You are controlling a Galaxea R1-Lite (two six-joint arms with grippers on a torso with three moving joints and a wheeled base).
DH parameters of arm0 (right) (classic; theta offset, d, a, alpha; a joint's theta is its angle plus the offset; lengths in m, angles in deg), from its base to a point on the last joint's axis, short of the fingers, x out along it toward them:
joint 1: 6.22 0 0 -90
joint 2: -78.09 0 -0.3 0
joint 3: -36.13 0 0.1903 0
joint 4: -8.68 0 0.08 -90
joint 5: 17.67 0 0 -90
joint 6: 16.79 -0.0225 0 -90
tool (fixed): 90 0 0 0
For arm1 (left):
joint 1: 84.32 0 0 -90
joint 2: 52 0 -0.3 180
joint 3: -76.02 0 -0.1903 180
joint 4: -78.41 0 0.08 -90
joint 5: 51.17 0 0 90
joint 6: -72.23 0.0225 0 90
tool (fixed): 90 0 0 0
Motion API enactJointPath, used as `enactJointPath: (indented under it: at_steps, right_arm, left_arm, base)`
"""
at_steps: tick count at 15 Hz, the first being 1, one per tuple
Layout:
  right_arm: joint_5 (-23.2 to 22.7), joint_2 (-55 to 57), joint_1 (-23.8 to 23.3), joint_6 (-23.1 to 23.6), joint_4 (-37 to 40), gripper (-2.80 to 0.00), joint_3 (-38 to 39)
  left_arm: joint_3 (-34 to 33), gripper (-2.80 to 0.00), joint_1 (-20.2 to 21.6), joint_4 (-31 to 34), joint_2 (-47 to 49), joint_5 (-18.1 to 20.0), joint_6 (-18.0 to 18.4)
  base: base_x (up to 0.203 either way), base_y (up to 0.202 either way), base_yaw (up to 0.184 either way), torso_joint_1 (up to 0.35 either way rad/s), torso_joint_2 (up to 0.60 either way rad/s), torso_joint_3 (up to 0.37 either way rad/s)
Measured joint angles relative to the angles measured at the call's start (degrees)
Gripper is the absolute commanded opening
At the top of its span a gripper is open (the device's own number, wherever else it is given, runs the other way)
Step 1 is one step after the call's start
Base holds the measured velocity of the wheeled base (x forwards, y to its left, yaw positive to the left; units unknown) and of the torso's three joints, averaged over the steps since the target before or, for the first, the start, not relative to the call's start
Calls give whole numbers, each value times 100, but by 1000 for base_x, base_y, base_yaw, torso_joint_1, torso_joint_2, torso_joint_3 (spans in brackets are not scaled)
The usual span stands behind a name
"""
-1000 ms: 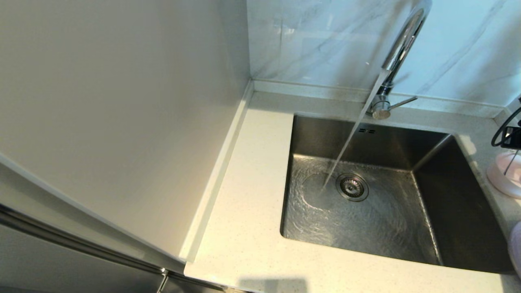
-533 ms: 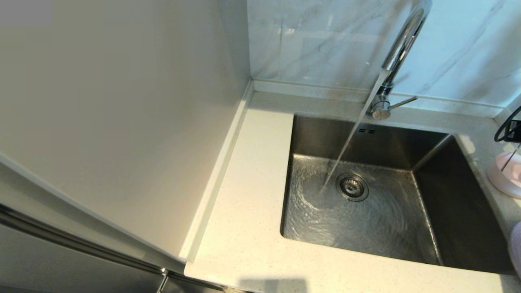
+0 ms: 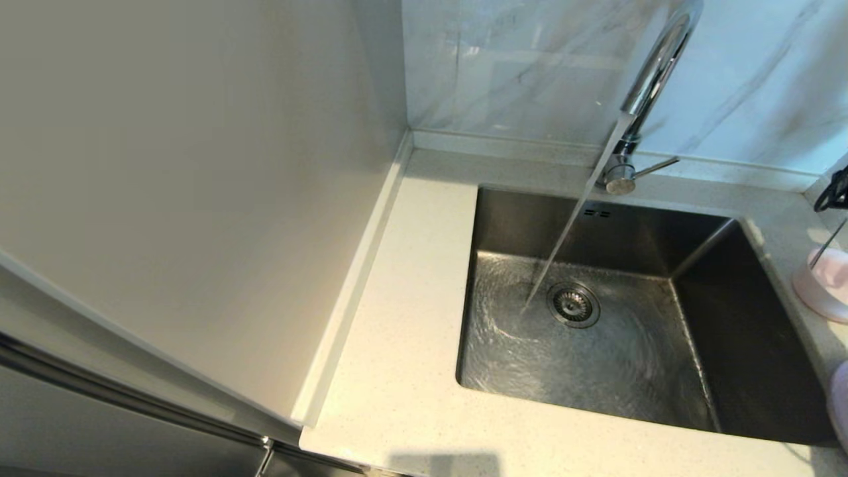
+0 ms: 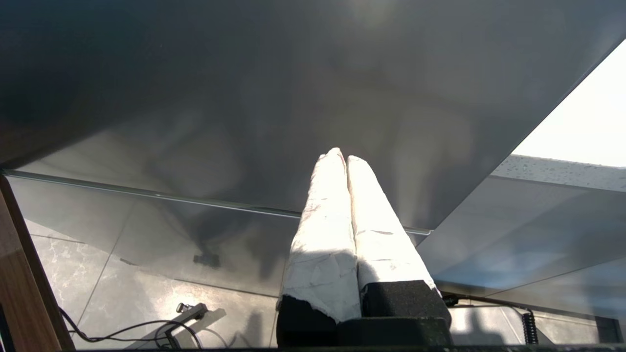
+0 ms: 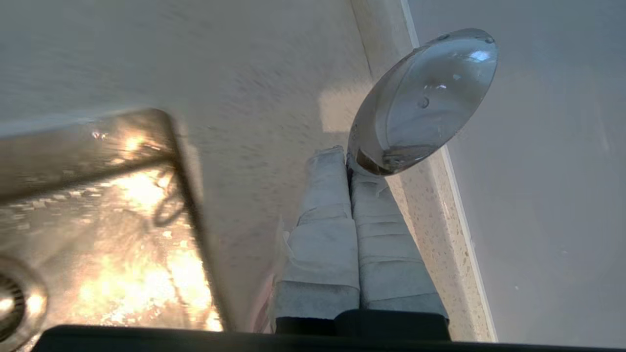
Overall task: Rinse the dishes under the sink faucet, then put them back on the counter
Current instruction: Rinse the spoon
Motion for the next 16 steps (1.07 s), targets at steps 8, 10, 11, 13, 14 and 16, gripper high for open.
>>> enactJointPath:
  at_steps: [8, 10, 11, 13, 14, 16]
  right_arm:
    - [-582, -1295, 356, 137, 501, -280, 666]
    - [-900, -1756, 461, 356, 1059, -280, 1215]
    - [-1060, -1989, 543, 408, 1324, -280, 1470]
    - [-1638, -2467, 743, 458, 1710, -280, 2025]
    - [-1986, -2698, 862, 468, 1782, -280, 2295]
    - [-2731, -3152, 1200, 493, 1817, -280, 2752]
  left_arm:
    - [0, -280, 0, 0, 0, 0, -2]
    - [0, -280, 0, -1, 0, 0, -2]
    - [0, -280, 0, 1, 0, 1, -2]
    - [0, -280, 0, 0, 0, 3, -2]
    - [0, -280, 0, 0, 0, 0, -2]
    - [0, -280, 0, 0, 0, 3, -2]
  base:
    - [0, 0, 0, 0, 0, 0]
    - [0, 0, 0, 0, 0, 0]
    - [0, 0, 0, 0, 0, 0]
    - [0, 0, 0, 0, 0, 0]
    - [0, 0, 0, 0, 0, 0]
    - [0, 0, 0, 0, 0, 0]
